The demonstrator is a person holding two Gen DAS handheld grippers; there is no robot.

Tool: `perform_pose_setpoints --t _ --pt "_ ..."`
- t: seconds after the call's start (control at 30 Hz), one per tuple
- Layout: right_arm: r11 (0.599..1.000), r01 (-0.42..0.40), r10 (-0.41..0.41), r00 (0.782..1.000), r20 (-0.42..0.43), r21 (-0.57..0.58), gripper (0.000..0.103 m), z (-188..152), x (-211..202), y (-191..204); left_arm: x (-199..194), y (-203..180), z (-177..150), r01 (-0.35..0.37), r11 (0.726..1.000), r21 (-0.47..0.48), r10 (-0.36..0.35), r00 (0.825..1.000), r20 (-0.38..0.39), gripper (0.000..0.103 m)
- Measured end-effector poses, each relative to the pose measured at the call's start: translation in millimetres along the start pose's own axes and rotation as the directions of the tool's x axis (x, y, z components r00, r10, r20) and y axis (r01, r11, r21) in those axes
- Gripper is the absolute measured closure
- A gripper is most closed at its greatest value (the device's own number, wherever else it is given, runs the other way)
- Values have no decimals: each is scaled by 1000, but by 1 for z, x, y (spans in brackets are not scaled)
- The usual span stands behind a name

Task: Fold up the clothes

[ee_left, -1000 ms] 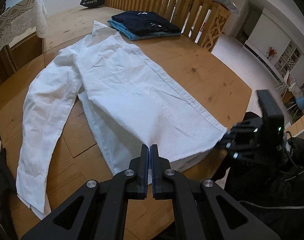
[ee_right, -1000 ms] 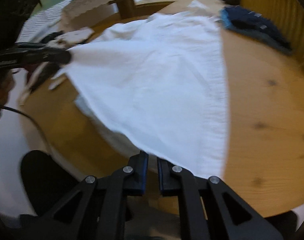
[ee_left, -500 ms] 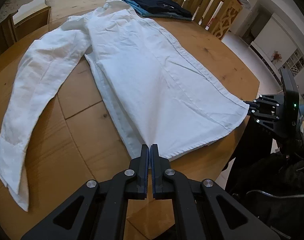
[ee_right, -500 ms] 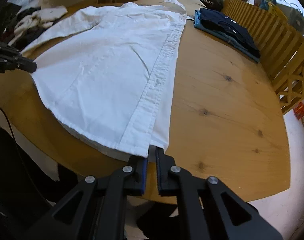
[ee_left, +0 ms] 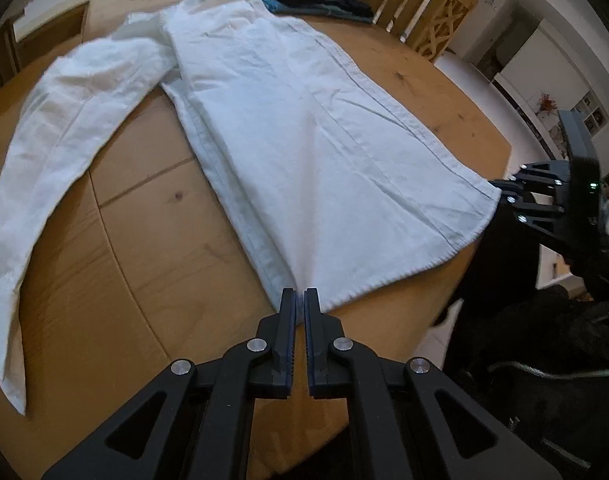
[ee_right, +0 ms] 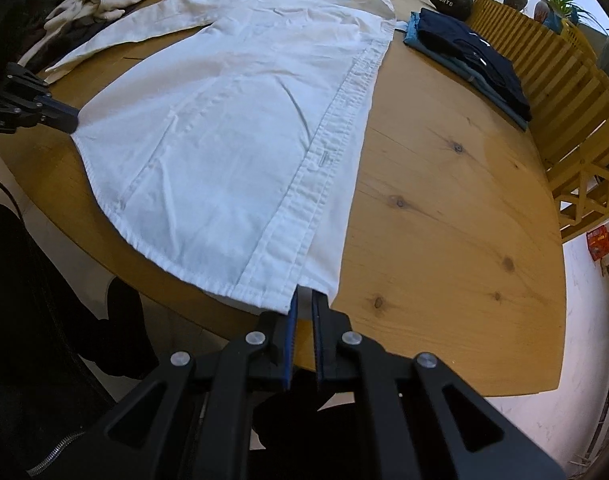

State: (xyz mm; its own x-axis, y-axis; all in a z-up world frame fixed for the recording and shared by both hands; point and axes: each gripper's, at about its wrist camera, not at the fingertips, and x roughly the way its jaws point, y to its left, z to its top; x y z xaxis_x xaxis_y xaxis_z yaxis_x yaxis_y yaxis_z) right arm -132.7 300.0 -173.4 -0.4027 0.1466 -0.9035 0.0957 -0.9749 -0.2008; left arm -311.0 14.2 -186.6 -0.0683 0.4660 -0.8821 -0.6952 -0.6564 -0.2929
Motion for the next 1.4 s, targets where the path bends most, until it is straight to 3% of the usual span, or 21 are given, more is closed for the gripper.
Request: perform_pose_setpoints --t 0.13,0.2,0.3,0.43,0.6,1.07,1.13,1.17,1.2,1.4 --pt "1000 4 -4 1000 7 -5 95 0 0 2 -28 20 34 17 998 -67 -13 998 65 84" --pt "1000 5 -4 1000 10 -3 95 0 1 3 -33 27 61 20 997 -72 -13 995 98 66" --pt "1000 -12 12 1000 19 15 94 -2 1 0 -17 40 106 -29 997 -70 36 994 102 64" --pt "998 -58 57 998 26 39 94 -3 2 -9 25 70 143 -70 991 -114 76 996 46 64" --pt "997 -69 68 997 35 37 94 -5 2 -10 45 91 162 -22 986 -168 32 998 59 63" --pt "998 -52 51 998 34 35 94 -3 2 -4 47 92 186 -28 993 -118 38 995 87 66" --pt "998 -52 51 998 34 37 94 -4 2 -4 49 90 187 -31 995 -98 40 996 85 77" --pt "998 -52 50 998 33 38 94 -4 2 -4 49 89 187 -29 996 -89 37 996 85 96" --pt "998 -52 51 998 33 37 94 -4 3 -4 49 88 187 -25 997 -79 32 996 88 103" --pt "998 -54 52 998 31 41 94 -4 4 -6 34 88 187 -62 997 -45 67 990 122 103"
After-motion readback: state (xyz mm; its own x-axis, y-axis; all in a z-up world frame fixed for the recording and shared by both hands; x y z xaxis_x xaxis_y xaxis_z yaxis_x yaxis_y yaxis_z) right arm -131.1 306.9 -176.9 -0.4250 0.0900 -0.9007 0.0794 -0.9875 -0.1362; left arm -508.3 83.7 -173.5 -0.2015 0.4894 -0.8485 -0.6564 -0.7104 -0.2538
